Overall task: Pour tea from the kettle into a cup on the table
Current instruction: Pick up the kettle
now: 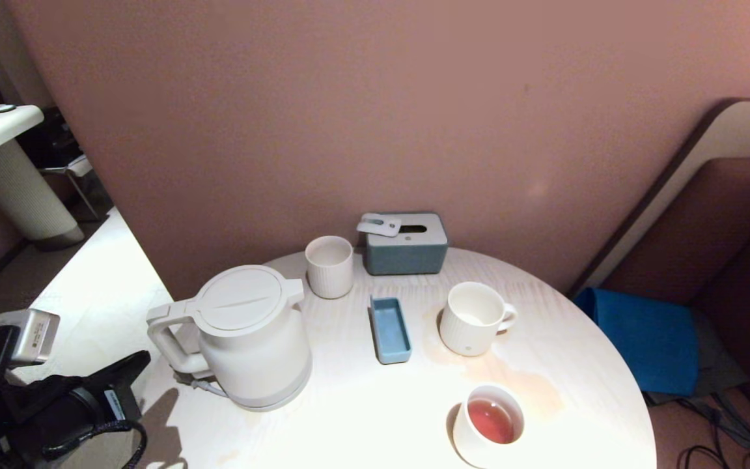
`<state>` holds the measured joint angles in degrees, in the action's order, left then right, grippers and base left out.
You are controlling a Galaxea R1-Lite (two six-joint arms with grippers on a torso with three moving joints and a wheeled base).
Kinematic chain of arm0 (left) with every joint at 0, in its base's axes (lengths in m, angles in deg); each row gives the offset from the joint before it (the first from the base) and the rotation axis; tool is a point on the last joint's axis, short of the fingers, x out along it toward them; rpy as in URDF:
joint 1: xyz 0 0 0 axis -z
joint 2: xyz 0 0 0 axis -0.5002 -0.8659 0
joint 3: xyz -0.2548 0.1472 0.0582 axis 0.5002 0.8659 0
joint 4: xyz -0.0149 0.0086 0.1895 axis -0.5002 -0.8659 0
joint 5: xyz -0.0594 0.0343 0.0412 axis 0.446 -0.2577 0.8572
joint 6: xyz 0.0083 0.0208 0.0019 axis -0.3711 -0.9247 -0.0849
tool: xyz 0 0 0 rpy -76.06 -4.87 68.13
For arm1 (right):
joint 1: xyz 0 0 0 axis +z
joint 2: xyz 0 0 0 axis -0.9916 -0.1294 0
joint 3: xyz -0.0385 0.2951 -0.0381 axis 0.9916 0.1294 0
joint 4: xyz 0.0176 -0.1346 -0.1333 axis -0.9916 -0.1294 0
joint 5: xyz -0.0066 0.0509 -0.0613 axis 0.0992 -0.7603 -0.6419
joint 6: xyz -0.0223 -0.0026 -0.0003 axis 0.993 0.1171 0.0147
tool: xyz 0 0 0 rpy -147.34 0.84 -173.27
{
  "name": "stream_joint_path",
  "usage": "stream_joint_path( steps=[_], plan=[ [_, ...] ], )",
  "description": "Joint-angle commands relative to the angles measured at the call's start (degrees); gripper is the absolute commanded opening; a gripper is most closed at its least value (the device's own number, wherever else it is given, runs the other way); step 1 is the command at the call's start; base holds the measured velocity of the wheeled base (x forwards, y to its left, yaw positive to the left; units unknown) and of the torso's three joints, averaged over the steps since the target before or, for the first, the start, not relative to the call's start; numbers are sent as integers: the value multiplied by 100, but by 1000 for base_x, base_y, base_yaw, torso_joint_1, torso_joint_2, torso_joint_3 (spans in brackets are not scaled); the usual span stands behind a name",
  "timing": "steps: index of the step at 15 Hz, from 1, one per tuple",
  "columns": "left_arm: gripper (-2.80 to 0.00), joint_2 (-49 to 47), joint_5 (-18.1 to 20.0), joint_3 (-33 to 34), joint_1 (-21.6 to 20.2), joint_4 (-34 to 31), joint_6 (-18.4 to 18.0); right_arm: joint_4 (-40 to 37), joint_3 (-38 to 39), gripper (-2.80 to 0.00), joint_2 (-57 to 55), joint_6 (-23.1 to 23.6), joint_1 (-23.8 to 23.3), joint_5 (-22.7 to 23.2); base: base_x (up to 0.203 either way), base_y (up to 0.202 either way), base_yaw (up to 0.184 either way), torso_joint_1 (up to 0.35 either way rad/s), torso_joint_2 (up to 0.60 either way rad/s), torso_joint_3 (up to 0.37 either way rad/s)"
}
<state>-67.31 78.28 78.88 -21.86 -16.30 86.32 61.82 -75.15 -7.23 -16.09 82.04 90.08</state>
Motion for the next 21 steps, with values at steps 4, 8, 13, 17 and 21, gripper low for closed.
stream_joint_path(
  steps=[4, 8, 13, 17, 21],
  plan=[
    [-280, -420, -11, -213, 37, 47, 50, 0, 0, -280, -7, 1, 0, 5, 0, 0, 0, 0, 0, 0],
    [0, -431, -9, -309, 45, 35, 50, 0, 0, -280, -7, 1, 0, 5, 0, 0, 0, 0, 0, 0],
    [0, -396, -23, -300, 45, 47, 32, 0, 0, -280, -7, 1, 0, 5, 0, 0, 0, 0, 0, 0],
    [0, -538, -14, -317, 45, 56, 5, 0, 0, -280, -7, 1, 0, 5, 0, 0, 0, 0, 0, 0],
    [0, -898, -32, -320, 37, 128, 6, 0, 0, -280, -7, 1, 0, 5, 0, 0, 0, 0, 0, 0]
  ],
)
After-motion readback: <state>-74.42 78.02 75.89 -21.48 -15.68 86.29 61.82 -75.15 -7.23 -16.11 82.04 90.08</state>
